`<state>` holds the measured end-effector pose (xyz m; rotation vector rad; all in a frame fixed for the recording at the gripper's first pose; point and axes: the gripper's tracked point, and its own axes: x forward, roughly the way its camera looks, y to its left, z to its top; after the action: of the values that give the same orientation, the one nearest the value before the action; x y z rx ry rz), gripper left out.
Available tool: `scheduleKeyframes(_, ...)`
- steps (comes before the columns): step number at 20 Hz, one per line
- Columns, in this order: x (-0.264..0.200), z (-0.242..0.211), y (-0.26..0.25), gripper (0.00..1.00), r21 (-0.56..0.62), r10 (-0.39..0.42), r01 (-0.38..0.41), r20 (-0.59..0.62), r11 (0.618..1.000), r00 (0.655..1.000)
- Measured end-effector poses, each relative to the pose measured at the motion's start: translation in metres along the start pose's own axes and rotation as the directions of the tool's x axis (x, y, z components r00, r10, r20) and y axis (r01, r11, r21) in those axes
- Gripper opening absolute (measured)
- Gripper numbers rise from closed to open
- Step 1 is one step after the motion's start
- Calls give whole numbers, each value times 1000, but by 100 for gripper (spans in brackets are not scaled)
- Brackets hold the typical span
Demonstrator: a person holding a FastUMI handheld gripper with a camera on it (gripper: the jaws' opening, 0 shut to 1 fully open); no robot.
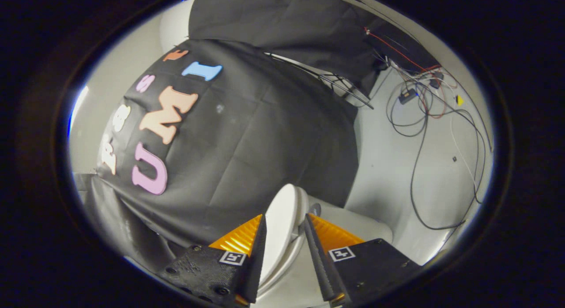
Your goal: Open the toilet lid.
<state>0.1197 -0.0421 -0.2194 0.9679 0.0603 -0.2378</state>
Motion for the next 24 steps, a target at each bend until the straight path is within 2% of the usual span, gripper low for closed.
scheduleKeyframes(2, 8, -7, -7, 53, 50, -9, 10, -10, 999, 1000)
scheduleKeyframes(8, 37, 5, -9, 52, 212, 43, -61, 85, 975, 995)
scheduleKeyframes(14, 65, 8, -19, 49, 271, 28, -44, 63, 962, 998)
scheduleKeyframes(15, 67, 10, -17, 47, 282, 43, -58, 60, 958, 997)
scheduleKeyframes(17, 74, 12, -13, 35, 309, 62, -76, 56, 948, 997)
scheduleKeyframes(19, 82, 8, -21, 22, 328, 14, -27, 40, 944, 999)
scheduleKeyframes(22, 82, 7, -21, 4, 347, -16, 8, 19, 938, 1000)
scheduleKeyframes(24, 78, 6, -14, 3, 323, -30, 25, 10, 946, 1000)
